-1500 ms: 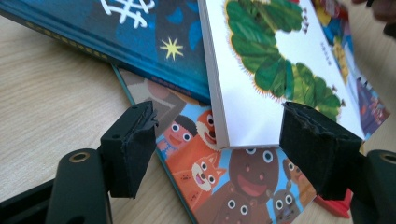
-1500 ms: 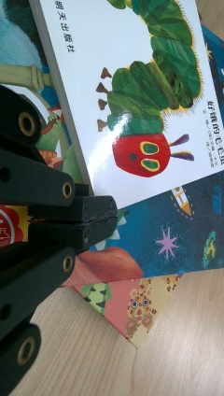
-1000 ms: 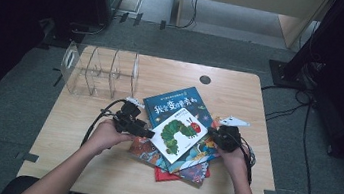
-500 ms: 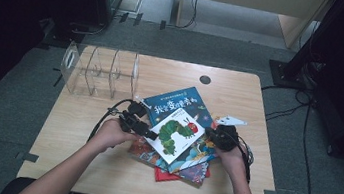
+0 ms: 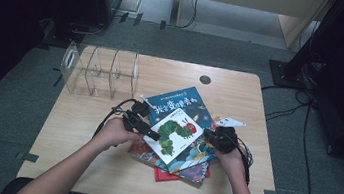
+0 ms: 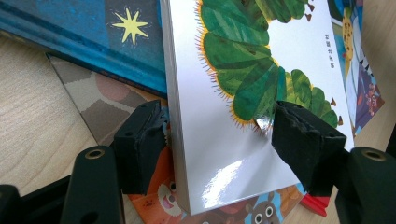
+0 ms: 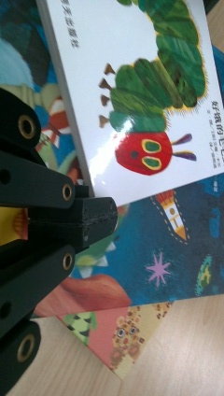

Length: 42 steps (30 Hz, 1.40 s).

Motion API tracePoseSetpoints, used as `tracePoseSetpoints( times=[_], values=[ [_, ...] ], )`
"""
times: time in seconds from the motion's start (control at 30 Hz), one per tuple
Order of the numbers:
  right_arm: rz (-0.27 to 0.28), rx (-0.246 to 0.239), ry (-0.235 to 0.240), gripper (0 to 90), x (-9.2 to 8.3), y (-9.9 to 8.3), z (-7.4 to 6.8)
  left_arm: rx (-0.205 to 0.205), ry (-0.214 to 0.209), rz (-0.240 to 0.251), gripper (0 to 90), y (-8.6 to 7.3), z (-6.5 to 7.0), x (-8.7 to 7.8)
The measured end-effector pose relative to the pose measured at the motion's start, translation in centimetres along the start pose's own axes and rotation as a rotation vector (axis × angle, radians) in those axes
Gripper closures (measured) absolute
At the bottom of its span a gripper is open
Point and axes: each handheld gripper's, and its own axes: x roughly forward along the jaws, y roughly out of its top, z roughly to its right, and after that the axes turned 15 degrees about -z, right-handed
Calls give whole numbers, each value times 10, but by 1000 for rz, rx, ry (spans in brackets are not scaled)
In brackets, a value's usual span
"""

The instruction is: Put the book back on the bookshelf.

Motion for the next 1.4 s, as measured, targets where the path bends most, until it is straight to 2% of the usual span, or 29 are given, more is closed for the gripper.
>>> tracePoseSetpoints(
  times=[0.07, 0.17, 0.27, 0.43, 0.47, 0.57, 0.6, 0.67, 0.77, 0.83, 0.97, 1.07, 1.2, 1.27, 1.33, 1.4],
  values=[
    [-3, 6, 12, 900, -3, -4, -2, -1, -4, -7, 343, 1, 0, 0],
    [-6, -17, 15, 900, -6, -9, -4, -11, -22, -5, 343, 3, -3, -1],
    [-4, -23, 53, 900, -7, -13, -7, -12, -39, -5, 351, 3, -6, -1],
    [-2, -39, 84, 900, -6, -14, -14, -19, -53, -9, 353, 7, -8, -1],
    [-4, -63, 87, 900, -6, -15, -18, -15, -55, -11, 353, 8, -8, -1],
    [-6, -82, 66, 900, -6, -15, -23, -16, -52, -16, 350, 9, -7, -1],
    [-3, -98, 77, 900, -5, -16, -27, -15, -50, -23, 350, 10, -7, -1],
    [-5, -99, 98, 900, -5, -16, -30, -15, -47, -30, 350, 11, -6, -1],
    [4, -110, 103, 900, -4, -17, -34, -16, -37, -38, 350, 12, -5, -1],
    [6, -108, 111, 900, -3, -17, -35, -20, -52, -40, 355, 13, -4, -1],
    [21, -102, 116, 900, -2, -19, -35, -19, -8, -69, 342, 17, 2, -2],
    [23, -90, 126, 900, -2, -19, -35, -31, -4, -91, 344, 20, 3, -3],
    [26, -79, 140, 900, -1, -19, -34, -69, -40, -103, 368, 21, -1, -5],
    [32, -74, 148, 900, 0, -19, -34, -75, -45, -109, 379, 21, -2, -6],
    [33, -72, 151, 900, 0, -19, -34, -77, -66, -91, 390, 21, -1, -8],
    [35, -83, 153, 900, 1, -18, -36, -86, -115, -47, 418, 21, 0, -15]
  ],
)
